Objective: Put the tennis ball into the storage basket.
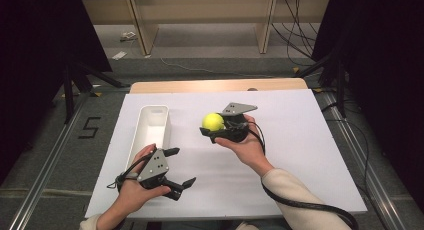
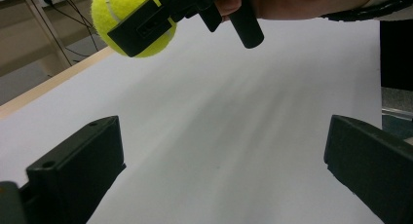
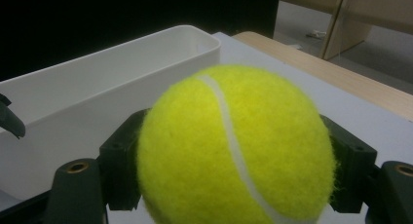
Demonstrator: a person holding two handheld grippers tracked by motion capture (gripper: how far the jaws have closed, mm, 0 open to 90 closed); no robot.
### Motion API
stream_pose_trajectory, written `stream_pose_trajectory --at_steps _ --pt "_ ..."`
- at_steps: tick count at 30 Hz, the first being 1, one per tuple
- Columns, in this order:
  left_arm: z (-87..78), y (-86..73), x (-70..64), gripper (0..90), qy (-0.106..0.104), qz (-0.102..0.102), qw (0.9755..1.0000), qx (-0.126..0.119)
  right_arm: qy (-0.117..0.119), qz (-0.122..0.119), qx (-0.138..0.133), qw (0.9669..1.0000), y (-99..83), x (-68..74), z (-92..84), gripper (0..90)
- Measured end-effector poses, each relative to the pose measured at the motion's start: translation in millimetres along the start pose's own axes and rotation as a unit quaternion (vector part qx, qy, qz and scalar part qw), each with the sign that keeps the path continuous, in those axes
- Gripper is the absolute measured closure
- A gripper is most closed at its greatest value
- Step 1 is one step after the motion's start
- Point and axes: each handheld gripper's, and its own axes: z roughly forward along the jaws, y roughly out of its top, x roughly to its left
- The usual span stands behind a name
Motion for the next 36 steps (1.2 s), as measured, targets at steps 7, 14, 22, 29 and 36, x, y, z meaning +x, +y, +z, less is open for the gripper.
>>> stream_pose_trajectory --at_steps 7,14,22,29,36 --pt "0.0 0.0 0.1 0.4 0.000 0.000 1.0000 0.000 0.001 0.001 0.000 1.0000 1.1 1.0 0.9 26.2" --pt "-0.1 0.0 0.1 0.4 0.000 0.000 1.0000 0.000 0.002 0.000 -0.001 1.0000 2.6 2.3 2.4 26.2" --pt "-0.1 -0.1 0.2 0.4 0.001 0.001 1.0000 0.001 0.005 -0.003 -0.002 1.0000 3.8 3.7 4.3 26.2" --pt "-0.2 -0.1 0.3 0.4 0.000 0.000 1.0000 0.000 0.006 -0.004 -0.004 1.0000 5.6 5.7 5.3 26.2" --pt "-0.3 -0.2 0.5 0.4 0.000 0.000 1.0000 0.001 0.008 -0.007 -0.006 0.9999 7.4 7.6 6.4 26.2"
